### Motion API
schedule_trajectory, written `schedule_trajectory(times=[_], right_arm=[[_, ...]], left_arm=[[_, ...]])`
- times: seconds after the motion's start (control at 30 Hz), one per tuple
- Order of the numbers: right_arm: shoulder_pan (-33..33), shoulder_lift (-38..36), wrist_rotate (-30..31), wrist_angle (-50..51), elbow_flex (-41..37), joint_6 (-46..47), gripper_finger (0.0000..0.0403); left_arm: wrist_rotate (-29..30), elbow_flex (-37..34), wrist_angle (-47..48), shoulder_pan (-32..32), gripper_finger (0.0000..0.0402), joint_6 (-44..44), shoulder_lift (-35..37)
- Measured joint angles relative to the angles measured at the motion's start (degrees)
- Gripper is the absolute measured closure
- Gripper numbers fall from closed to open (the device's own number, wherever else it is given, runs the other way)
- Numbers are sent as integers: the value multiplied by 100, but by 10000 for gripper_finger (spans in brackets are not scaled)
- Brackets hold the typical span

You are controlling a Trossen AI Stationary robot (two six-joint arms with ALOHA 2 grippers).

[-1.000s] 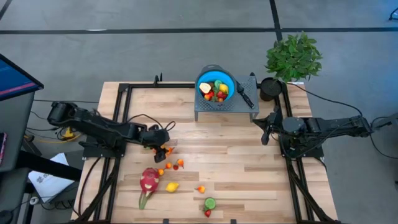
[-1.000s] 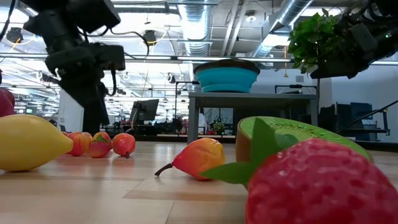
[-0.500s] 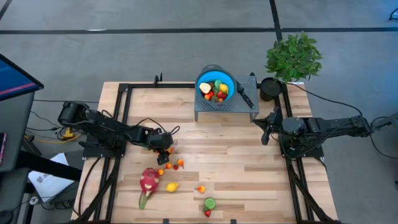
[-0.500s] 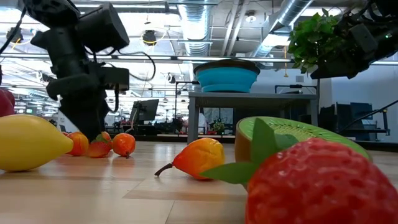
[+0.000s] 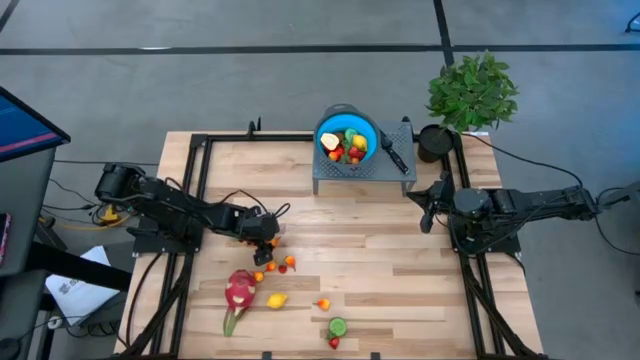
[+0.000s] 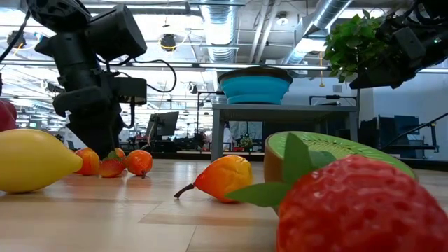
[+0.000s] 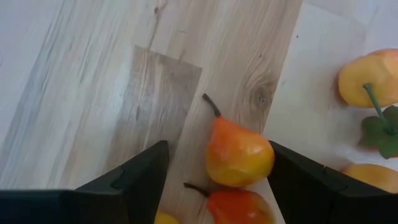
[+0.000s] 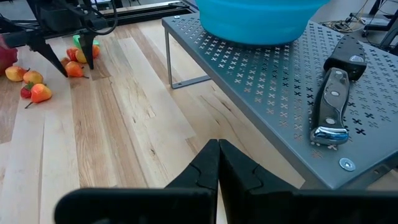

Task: Pick & Place Fruit
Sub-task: Put the yellow pear into the strainer bowl

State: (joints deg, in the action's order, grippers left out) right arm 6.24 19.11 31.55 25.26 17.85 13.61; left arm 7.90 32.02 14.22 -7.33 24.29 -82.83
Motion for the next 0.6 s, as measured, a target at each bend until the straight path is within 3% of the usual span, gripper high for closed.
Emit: schedule_trajectory(times=[0.2, 0.6], right_arm=[[0, -2, 0, 0, 0, 0, 403], [0, 0, 0, 0, 0, 0, 403]], left_arm=[[-19, -3, -28, 0, 166, 0, -3], [-24, -7, -78, 2, 250, -2, -11]])
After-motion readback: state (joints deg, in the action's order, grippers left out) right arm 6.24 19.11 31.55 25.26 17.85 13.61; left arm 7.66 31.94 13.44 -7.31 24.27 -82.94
